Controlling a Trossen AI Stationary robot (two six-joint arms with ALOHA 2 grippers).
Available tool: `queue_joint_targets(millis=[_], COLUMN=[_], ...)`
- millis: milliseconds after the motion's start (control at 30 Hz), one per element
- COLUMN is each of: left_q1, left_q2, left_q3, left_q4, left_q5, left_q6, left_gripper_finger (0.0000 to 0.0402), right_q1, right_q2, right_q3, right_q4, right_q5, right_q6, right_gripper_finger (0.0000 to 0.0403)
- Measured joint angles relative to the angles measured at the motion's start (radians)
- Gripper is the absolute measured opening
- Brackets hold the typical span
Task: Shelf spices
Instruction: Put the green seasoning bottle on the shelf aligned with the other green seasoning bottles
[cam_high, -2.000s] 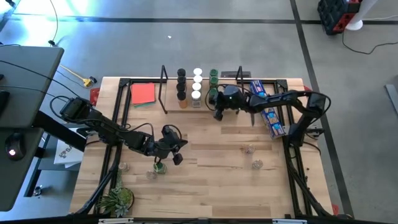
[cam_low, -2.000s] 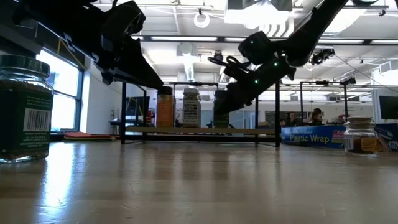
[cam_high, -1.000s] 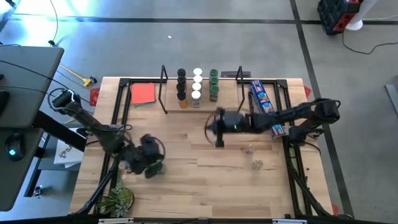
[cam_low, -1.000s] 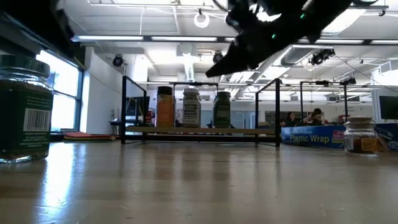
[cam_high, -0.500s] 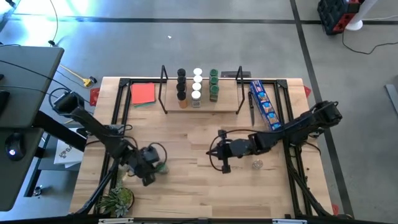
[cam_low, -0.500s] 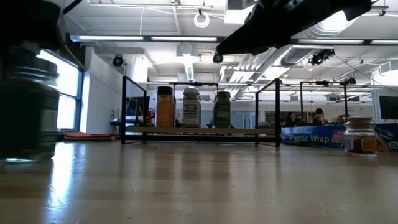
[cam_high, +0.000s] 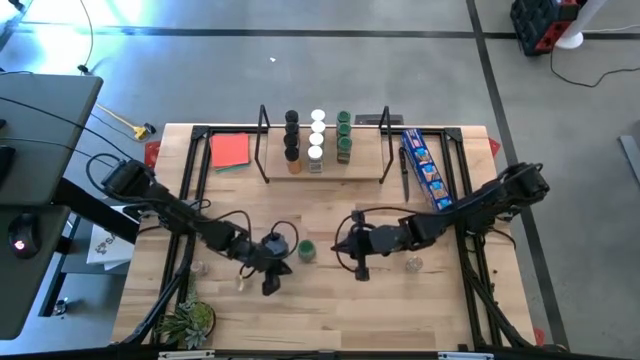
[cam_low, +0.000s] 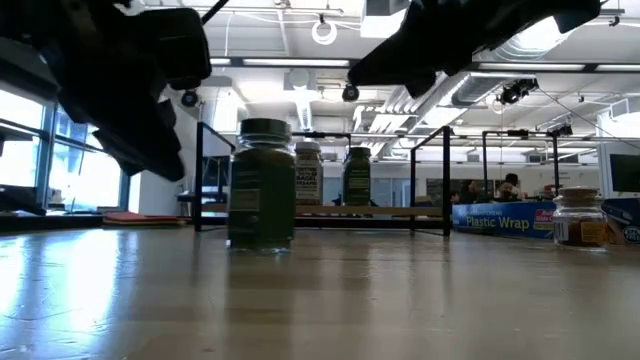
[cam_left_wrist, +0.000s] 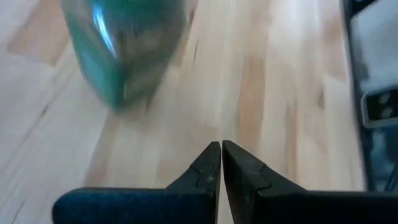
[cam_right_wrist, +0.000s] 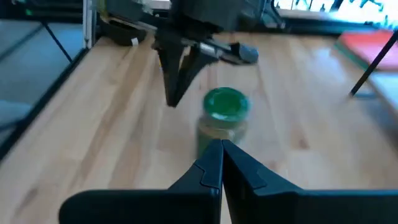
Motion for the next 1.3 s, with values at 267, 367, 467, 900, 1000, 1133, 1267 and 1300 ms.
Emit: queue_joint_targets(millis=[267,367,467,900,1000,1133,1267,1300], left_q1=[0.015,0.051,0.08,0.133,0.133,0.133,0.133,0.133], left_q2=[0.013,0.048,0.087,0.26,0.267,0.264,0.264,0.264], left_q3=[0.008,0.008,0.008,0.008,0.008,0.008,0.009,0.009], left_q4=[-0.207,-0.152,-0.048,0.406,0.43,0.438,0.451,0.451], left_q5=[-0.269,-0.343,-0.33,-0.222,-0.21,-0.21,-0.213,-0.213], left_q6=[-0.052,-0.043,0.033,0.124,0.124,0.124,0.124,0.124], left_gripper_finger=[0.0014,0.0014,0.0014,0.0014,0.0014,0.0014,0.0014,0.0014], right_q1=[-0.026,-0.039,-0.041,0.028,0.059,0.1,0.111,0.109], right_q2=[0.123,0.142,0.142,0.141,0.14,0.138,0.138,0.138], right_q3=[0.0,0.0,0.0,0.0,0.021,0.105,0.164,0.168], right_q4=[0.005,0.003,0.013,0.034,0.004,-0.139,-0.237,-0.236], right_q5=[-0.068,-0.08,-0.079,0.069,0.171,0.298,0.357,0.356], right_q6=[0.018,0.021,0.003,0.103,0.104,0.113,0.152,0.168], right_gripper_finger=[0.0058,0.0119,0.0187,0.0281,0.0281,0.0281,0.0281,0.0281])
